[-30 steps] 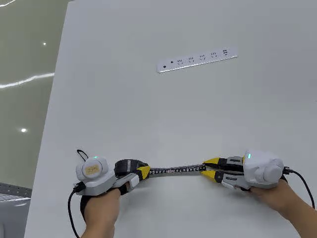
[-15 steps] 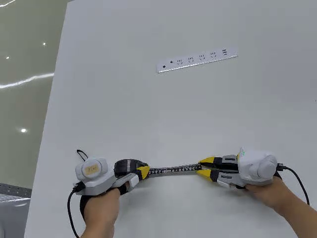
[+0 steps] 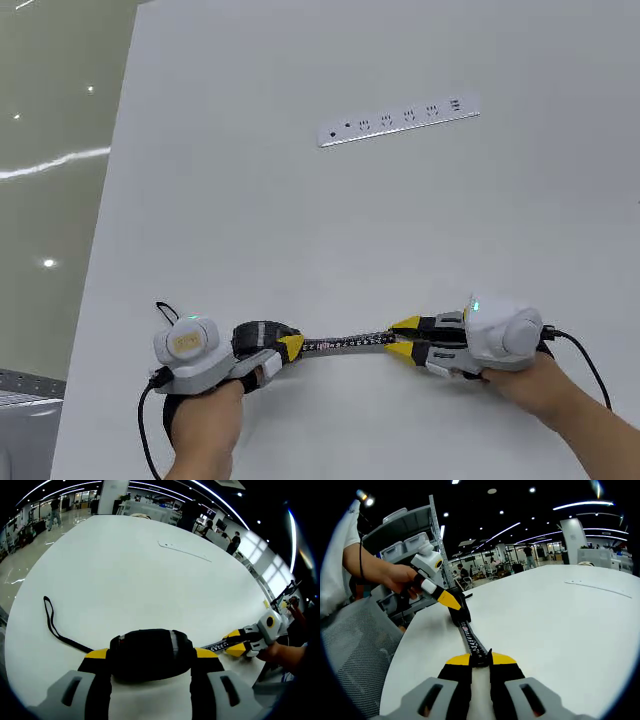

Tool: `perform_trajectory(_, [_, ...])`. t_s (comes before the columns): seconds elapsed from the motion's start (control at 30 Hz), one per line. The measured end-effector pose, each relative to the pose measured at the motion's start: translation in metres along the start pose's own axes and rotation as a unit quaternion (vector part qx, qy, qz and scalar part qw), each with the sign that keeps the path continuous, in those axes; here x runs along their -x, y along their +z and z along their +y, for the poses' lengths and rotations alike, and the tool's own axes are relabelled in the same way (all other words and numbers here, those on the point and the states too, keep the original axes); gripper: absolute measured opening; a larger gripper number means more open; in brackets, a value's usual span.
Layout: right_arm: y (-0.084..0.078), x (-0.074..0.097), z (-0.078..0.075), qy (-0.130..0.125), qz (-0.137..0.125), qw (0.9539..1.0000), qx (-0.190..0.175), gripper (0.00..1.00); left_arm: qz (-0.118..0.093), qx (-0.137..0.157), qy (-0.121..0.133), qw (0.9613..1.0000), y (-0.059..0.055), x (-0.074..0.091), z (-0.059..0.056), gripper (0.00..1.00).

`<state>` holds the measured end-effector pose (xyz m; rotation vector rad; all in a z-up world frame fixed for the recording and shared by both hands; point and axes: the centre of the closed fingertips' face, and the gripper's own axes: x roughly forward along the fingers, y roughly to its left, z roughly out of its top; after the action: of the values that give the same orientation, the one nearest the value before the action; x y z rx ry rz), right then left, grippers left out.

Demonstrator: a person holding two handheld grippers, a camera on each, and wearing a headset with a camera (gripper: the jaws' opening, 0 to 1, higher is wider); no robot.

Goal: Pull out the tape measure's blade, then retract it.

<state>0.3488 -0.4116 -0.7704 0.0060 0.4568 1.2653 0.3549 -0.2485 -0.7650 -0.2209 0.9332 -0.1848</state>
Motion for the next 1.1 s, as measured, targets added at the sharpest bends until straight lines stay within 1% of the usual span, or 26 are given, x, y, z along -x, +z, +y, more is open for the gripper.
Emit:
perform_trajectory(0.43, [0.006, -0.019, 0.007, 0.011, -0.001, 0.9999, 0.002, 0.12, 0.0, 0.001, 0.0, 1.0, 0.0, 0.001, 0.0, 0.6])
perform_trajectory(0.6, [0.008, -0.026, 0.008, 0.015, -0.002, 0.9999, -0.007, 0.12, 0.002, 0.003, 0.0, 1.0, 0.0, 0.0, 0.0, 0.61])
perform_trajectory(0.97, [0.008, -0.038, 0.013, 0.022, 0.006, 0.9997, 0.0, 0.12, 0.001, 0.003, 0.0, 1.0, 0.0, 0.0, 0.0, 0.61])
perform_trajectory(1.03, [0.009, -0.041, 0.014, 0.024, 0.008, 0.9997, -0.008, 0.12, 0.001, 0.003, 0.0, 1.0, 0.0, 0.0, 0.0, 0.61])
perform_trajectory(1.1, [0.009, -0.044, 0.014, 0.026, 0.011, 0.9996, -0.008, 0.12, 0.001, 0.003, 0.0, 1.0, 0.0, 0.001, -0.001, 0.61])
